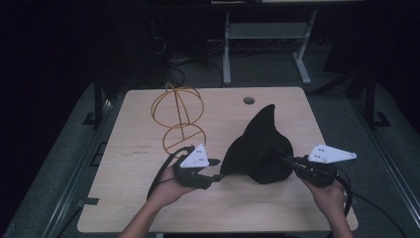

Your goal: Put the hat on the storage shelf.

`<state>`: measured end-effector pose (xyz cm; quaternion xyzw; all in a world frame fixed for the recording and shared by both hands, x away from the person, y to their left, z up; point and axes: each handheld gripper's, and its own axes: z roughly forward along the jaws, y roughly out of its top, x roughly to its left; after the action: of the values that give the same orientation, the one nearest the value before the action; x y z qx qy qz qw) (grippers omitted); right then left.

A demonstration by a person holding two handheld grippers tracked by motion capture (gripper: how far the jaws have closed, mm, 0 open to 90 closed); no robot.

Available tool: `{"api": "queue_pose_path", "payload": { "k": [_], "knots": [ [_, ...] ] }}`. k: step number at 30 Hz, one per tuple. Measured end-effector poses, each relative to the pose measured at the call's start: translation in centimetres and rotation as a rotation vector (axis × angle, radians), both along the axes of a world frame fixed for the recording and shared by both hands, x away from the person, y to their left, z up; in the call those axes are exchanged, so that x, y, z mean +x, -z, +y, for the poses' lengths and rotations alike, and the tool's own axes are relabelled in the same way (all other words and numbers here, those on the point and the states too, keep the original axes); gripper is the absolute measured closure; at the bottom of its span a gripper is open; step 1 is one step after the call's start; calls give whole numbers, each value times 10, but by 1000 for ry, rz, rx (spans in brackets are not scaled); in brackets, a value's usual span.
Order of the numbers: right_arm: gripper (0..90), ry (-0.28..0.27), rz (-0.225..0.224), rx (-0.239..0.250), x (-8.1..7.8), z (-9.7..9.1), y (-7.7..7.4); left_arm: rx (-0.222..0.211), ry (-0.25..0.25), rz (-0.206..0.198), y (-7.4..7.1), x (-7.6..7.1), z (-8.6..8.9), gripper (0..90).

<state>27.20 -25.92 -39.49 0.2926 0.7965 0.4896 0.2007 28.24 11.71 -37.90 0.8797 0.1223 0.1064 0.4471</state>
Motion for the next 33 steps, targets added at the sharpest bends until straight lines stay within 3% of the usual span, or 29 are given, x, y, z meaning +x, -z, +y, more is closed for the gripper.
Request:
{"api": "queue_pose_path", "payload": {
  "k": [7, 15, 17, 29, 33],
  "knots": [
    [872, -9, -16, 52, 5, 2, -23, -11, -56, -6, 5, -9, 29, 497],
    [872, -24, -60, 39, 12, 9, -59, -16, -122, -2, 23, -16, 55, 477],
    [872, -28, -57, 30, 13, 13, -67, -36, -139, 19, 29, -18, 60, 472],
    [871, -83, -60, 45, 27, 30, -116, -30, -133, 18, 48, -23, 62, 433],
    [871, -98, -64, 56, 34, 35, -130, -29, -127, 37, 52, -23, 59, 405]
  ]
}}
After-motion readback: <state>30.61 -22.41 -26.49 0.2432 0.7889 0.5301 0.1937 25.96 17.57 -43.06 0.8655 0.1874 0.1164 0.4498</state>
